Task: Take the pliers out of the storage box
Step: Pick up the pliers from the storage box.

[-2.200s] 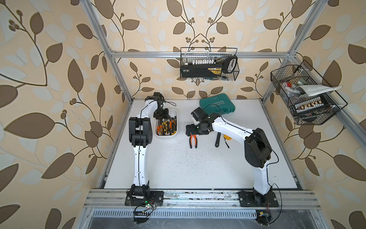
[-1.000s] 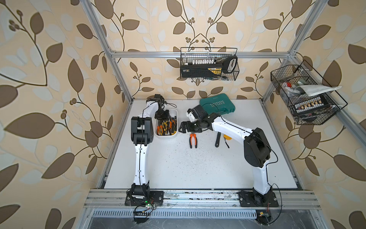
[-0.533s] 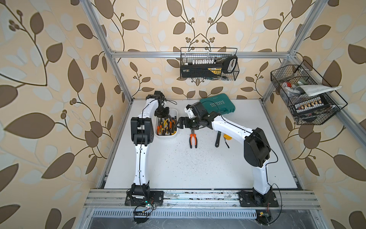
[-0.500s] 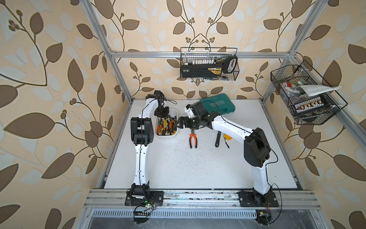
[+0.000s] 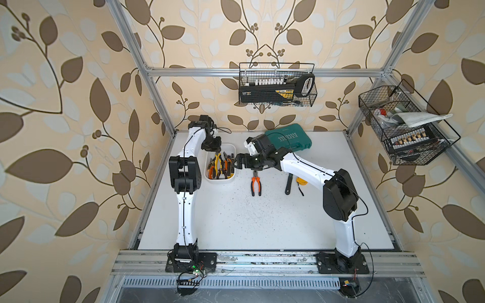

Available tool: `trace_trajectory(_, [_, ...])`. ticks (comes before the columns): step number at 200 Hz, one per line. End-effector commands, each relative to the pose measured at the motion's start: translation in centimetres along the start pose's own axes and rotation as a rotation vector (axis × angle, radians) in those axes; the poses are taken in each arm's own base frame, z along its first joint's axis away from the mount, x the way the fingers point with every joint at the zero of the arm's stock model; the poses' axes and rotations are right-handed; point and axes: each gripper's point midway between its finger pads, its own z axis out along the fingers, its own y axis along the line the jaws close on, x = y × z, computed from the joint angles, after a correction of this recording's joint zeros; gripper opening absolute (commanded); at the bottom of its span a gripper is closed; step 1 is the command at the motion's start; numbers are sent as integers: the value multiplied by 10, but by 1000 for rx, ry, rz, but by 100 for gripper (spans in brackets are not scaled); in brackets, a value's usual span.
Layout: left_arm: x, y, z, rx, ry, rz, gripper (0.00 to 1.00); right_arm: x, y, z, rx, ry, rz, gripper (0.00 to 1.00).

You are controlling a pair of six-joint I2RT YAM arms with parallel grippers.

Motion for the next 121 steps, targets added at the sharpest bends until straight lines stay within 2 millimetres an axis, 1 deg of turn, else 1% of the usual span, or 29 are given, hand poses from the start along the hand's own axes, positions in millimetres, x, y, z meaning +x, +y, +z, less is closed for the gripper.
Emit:
trace_trajectory(1, [-22,-13,-65,54,-121,2,0,2,-6,8,0,12,13,100])
trace_trajectory(37, [-32,-18,-95,66,-169,71,0,3,-3,11,-16,16,18,100])
trace_trajectory(61, [-31,-26,-109,110,-184,66,0,2,-2,11,-22,16,17,99])
trace_trajectory(77, [-29,-31,-113,134,-187,64,0,1,-1,9,-24,9,7,100])
trace_trajectory(96, [-24,-32,-109,154,-163,51,0,0,3,11,-44,-1,-13,100])
trace_trajectory(107, [-21,-36,-111,177,-156,46,0,-3,8,12,-64,-20,-37,100])
trace_trajectory(121, [-20,-44,-120,223,-161,37,0,-8,16,14,-90,-46,-72,99])
